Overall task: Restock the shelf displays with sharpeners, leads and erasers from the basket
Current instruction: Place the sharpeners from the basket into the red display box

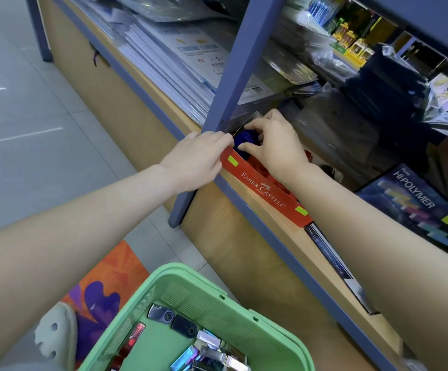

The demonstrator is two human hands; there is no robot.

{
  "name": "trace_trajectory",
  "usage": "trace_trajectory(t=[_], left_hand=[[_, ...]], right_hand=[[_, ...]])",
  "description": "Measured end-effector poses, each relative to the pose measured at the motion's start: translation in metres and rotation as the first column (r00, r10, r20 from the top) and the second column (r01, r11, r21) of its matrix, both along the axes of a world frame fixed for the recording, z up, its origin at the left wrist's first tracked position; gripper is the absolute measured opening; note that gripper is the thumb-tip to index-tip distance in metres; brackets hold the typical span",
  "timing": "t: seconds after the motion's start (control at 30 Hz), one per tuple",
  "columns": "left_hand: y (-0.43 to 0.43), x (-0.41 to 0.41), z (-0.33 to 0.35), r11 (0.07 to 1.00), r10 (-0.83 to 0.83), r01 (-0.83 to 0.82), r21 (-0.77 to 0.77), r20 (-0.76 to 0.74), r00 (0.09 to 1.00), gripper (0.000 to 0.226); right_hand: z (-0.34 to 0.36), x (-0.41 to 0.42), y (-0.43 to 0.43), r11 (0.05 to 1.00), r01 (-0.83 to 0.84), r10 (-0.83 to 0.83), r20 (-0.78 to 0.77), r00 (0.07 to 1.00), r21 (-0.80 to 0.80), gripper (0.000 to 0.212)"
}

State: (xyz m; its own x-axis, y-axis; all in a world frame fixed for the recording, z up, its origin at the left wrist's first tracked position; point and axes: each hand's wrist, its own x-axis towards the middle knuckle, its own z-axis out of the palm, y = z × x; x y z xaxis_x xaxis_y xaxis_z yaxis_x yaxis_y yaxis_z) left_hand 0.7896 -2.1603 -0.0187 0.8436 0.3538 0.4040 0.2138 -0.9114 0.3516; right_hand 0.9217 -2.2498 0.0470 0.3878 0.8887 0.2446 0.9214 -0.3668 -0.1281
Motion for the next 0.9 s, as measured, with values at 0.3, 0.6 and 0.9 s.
trace_trajectory(t=[0.3, 0.6, 0.9], left_hand=[[-0.019, -0.035, -0.001, 0.978, 0.084, -0.078, 0.193, -0.026, 0.996, 0.031], [-0.080, -0.131, -0.090, 0.995, 0.069, -0.044, 0.092, -0.295, 0.953, 0.029], [-0.120, -0.177, -0.145, 0.897, 0.048, -0.247, -0.367, -0.476, 0.878, 0.044]], right_hand=[[-0.009, -0.022, -0.021, 1.000, 0.026, -0.029, 0.176, 0.984, 0.018, 0.049], [-0.098, -0.088, -0.118, 0.979, -0.200, 0.201, -0.016, 0.979, 0.043, 0.014], [-0.260, -0.143, -0.162, 0.837, -0.254, -0.074, -0.560, 0.825, -0.485, 0.036]])
